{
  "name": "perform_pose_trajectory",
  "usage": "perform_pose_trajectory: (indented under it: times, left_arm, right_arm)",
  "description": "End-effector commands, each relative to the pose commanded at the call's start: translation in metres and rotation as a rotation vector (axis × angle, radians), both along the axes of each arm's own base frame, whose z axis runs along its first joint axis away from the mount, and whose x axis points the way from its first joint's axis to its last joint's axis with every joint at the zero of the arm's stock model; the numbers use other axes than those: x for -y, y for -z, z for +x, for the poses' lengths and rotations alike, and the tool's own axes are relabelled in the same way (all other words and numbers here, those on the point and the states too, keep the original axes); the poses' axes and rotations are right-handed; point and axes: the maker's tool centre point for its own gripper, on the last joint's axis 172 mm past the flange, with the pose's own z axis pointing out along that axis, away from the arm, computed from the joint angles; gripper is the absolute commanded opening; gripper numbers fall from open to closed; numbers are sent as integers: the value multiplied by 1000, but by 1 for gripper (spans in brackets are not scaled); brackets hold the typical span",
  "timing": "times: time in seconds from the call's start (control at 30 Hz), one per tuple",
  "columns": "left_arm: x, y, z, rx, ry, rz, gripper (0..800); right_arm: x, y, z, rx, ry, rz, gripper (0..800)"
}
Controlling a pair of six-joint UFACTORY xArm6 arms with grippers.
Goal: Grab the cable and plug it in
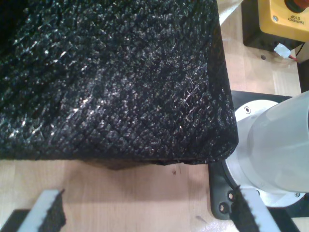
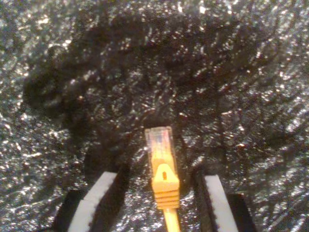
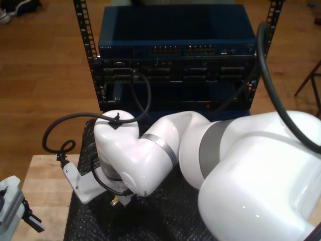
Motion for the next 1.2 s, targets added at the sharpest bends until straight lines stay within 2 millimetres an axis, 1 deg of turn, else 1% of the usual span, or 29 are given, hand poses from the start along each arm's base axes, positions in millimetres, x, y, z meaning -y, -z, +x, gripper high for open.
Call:
perform_pose_trajectory:
  times: [0.33,0.47,0.83,1.03,1.1,1.2]
  left_arm:
    - [0,0,0,0,0,0,800]
    - [0,0,0,0,2,0,800]
    - [0,0,0,0,2,0,800]
    - [1,0,0,0,3,0,800]
    - [0,0,0,0,2,0,800]
    - [0,0,0,0,2,0,800]
  right_arm:
    - [-4,-2,3,11,-1,15,360]
    - [-5,-2,4,16,-2,19,302]
    - [0,-3,7,19,6,20,297]
    - [0,-5,9,22,8,23,203]
    - [-1,-5,8,22,6,23,186]
    - [0,-5,8,21,8,22,186]
